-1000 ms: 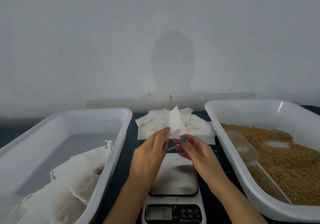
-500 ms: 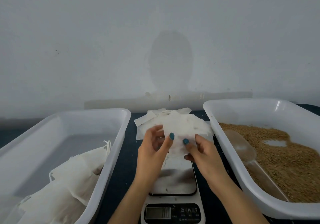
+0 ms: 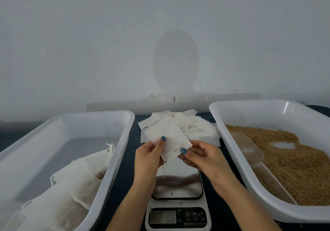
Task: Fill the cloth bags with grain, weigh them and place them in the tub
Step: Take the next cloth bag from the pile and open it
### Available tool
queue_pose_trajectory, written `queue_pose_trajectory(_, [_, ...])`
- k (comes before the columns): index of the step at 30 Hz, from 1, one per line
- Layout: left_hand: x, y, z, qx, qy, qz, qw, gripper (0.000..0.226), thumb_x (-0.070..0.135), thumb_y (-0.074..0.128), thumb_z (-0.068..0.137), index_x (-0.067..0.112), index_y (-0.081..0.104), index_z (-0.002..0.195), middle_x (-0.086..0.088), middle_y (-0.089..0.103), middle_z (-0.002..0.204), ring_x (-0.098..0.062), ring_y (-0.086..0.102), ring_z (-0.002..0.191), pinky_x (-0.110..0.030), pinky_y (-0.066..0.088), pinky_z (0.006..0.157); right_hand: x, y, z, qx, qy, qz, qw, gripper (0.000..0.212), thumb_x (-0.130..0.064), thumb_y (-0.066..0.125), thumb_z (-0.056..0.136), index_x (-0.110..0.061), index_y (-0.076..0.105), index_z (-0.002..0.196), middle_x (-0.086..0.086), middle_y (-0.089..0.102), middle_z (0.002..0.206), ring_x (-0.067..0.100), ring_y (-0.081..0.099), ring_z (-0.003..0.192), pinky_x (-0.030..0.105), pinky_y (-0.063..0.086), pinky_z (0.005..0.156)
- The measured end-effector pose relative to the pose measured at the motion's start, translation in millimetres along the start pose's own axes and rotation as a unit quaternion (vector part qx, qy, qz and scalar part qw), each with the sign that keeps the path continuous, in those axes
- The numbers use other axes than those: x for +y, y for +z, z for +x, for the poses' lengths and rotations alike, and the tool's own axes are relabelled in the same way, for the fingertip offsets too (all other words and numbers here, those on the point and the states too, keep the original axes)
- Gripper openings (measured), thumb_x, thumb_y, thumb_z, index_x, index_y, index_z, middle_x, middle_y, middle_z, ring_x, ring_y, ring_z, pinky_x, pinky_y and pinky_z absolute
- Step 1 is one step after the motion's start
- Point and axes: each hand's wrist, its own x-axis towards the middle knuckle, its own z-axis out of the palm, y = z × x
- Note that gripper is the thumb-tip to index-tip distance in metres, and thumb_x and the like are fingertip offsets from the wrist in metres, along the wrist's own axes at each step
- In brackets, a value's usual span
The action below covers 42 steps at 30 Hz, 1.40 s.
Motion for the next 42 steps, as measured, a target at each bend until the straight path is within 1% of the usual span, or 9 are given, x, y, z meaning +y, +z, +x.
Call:
queue_pose_trajectory(4, [-1,2,-1,-0.028,0.020,0.007,0.999,0.014,0.025,0.068,0.091,0.026,0.068,0.105,0.005,0.076,0.098,-0.015,0.074,0.089,-0.027,0.059,0.065,-1,-2,3,0.050,0.018,0.047,0.997,0.022,-0.013,0.074,0.084,-0.010,0.071,0.106,0.007,0.077,0.089,0.016,0.075,0.086,0.017,0.056,0.068])
queue_pose_trajectory(8, [0,1,-1,-0.013,0.055,0.008,0.998,0.038,0.022,0.074,0.086,0.031,0.051,0.115,0.001,0.071,0.108,-0.011,0.073,0.091,-0.028,0.060,0.067,-1,-6,5,0.079,0.018,0.058,0.995,0.019,-0.013,0.075,0.083,-0.012,0.073,0.101,0.008,0.077,0.088,0.017,0.075,0.085,0.017,0.056,0.066])
queue_pose_trajectory(11, [-1,-3,0,-0.059,0.129,0.027,0.990,0.056,0.014,0.075,0.087,0.038,0.043,0.126,0.004,0.067,0.116,-0.016,0.072,0.092,-0.037,0.062,0.071,0,-6,5,0.100,0.013,0.058,0.993,0.017,-0.014,0.076,0.083,-0.013,0.073,0.099,0.007,0.077,0.087,0.017,0.075,0.083,0.016,0.056,0.064])
queue_pose_trajectory(14, [-1,-1,-1,-0.149,0.181,0.161,0.959,0.037,0.026,0.079,0.082,0.045,0.063,0.109,0.016,0.065,0.116,-0.017,0.065,0.090,-0.027,0.058,0.072,1,-5,5,0.115,0.000,0.056,0.992,0.016,-0.017,0.077,0.080,-0.011,0.073,0.095,0.006,0.077,0.082,0.016,0.075,0.078,0.016,0.055,0.062])
queue_pose_trajectory(17, [-7,2,-4,-0.185,0.144,0.200,0.951,0.041,0.031,0.084,0.076,0.044,0.065,0.109,0.022,0.064,0.116,-0.013,0.060,0.108,-0.030,0.058,0.083,1,-6,5,0.118,-0.013,0.021,0.993,0.012,-0.018,0.076,0.082,-0.012,0.073,0.091,0.003,0.076,0.078,0.014,0.074,0.075,0.016,0.055,0.062])
queue_pose_trajectory(22, [-9,2,-3,-0.161,0.147,0.212,0.953,0.038,0.026,0.081,0.079,0.040,0.065,0.110,0.018,0.063,0.115,-0.011,0.060,0.104,-0.022,0.055,0.083,1,-3,4,0.111,-0.035,0.010,0.993,0.013,-0.023,0.077,0.081,-0.012,0.072,0.087,0.003,0.076,0.079,0.013,0.074,0.077,0.016,0.055,0.063])
queue_pose_trajectory(27, [-8,3,-3,-0.167,0.122,0.178,0.962,0.028,0.027,0.076,0.086,0.033,0.067,0.111,0.011,0.066,0.112,-0.015,0.065,0.097,-0.034,0.059,0.085,1,-3,3,0.100,-0.047,0.004,0.994,0.023,-0.030,0.075,0.077,-0.011,0.070,0.090,0.003,0.076,0.082,0.014,0.074,0.080,0.017,0.056,0.067])
queue_pose_trajectory(34, [-10,7,-6,-0.170,0.136,0.170,0.961,0.023,0.022,0.071,0.089,0.035,0.066,0.107,0.007,0.068,0.106,-0.013,0.068,0.092,-0.023,0.058,0.075,3,-2,3,0.097,-0.054,-0.008,0.994,0.023,-0.027,0.072,0.082,-0.008,0.068,0.094,0.002,0.075,0.082,0.015,0.074,0.083,0.021,0.058,0.070])
queue_pose_trajectory(42, [-6,10,-8,-0.161,0.138,0.155,0.965,0.015,0.022,0.069,0.091,0.034,0.069,0.102,0.008,0.072,0.099,-0.012,0.070,0.089,-0.020,0.057,0.069,3,-1,2,0.086,-0.082,-0.047,0.992,0.038,-0.039,0.070,0.074,-0.006,0.068,0.093,0.004,0.075,0.082,0.017,0.074,0.082,0.021,0.058,0.070])
